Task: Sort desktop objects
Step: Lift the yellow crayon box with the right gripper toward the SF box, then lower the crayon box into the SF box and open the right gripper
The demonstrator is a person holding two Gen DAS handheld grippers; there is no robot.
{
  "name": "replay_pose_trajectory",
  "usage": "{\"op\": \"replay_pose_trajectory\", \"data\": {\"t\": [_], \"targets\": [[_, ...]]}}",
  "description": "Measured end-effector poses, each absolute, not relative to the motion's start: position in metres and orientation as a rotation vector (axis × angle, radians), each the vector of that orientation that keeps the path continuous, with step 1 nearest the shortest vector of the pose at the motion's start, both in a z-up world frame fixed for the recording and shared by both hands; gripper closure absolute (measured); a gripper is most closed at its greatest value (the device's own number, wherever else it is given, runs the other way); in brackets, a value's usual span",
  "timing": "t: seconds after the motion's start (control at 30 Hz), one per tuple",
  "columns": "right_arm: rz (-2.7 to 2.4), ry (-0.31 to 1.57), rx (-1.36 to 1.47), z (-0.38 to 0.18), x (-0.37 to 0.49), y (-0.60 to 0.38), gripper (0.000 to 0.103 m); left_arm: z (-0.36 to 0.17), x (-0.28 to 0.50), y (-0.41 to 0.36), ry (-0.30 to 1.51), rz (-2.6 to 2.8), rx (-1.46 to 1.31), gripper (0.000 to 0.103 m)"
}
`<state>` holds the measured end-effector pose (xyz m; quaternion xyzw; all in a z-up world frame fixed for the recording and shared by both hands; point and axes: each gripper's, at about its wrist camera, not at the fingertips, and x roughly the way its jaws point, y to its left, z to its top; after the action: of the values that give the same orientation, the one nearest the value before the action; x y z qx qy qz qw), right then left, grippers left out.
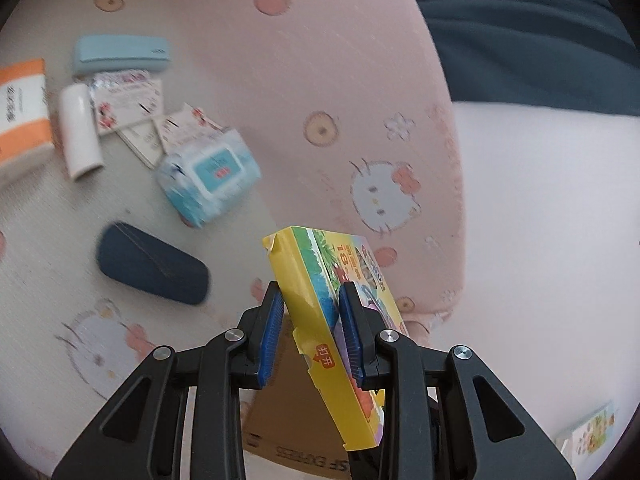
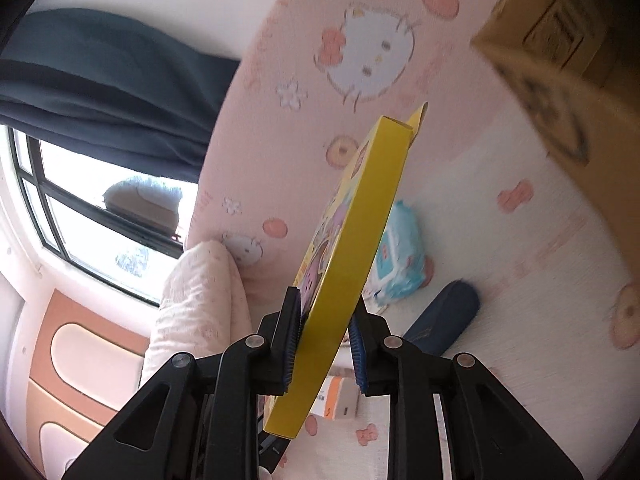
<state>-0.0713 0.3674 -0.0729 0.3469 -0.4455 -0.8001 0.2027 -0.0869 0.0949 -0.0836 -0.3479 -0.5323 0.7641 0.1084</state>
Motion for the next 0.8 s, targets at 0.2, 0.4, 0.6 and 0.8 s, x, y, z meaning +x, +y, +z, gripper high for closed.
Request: {"op": "replay_pose_trajectory", "data": {"t": [0.2,0.4,0.6,0.8], "targets": [[-2.257,-1.268,0.964,-0.054,-0.075,0.422,0.082,-0.065,-0.095,0.148,-1.522,2.237,-1.029,0.071],[-2.306,-1.342,0.975,-0.041,-0.079,0.487,0.082,-0.049,-0.12,0.21,-1.425,2.195,-1.071,0.071],[-2.359,-1.456,1.015,-0.036,-0.08,0.555,0.081,-0.043,-0.148,0.277,-1.308,2.133,-1.167,0.071],[-2.328,-1.586,1.052,-0.05,-0.085,0.598,0.081,-0.051,-0.16,0.324,-1.246,2.145,-1.224,0.071]]}}
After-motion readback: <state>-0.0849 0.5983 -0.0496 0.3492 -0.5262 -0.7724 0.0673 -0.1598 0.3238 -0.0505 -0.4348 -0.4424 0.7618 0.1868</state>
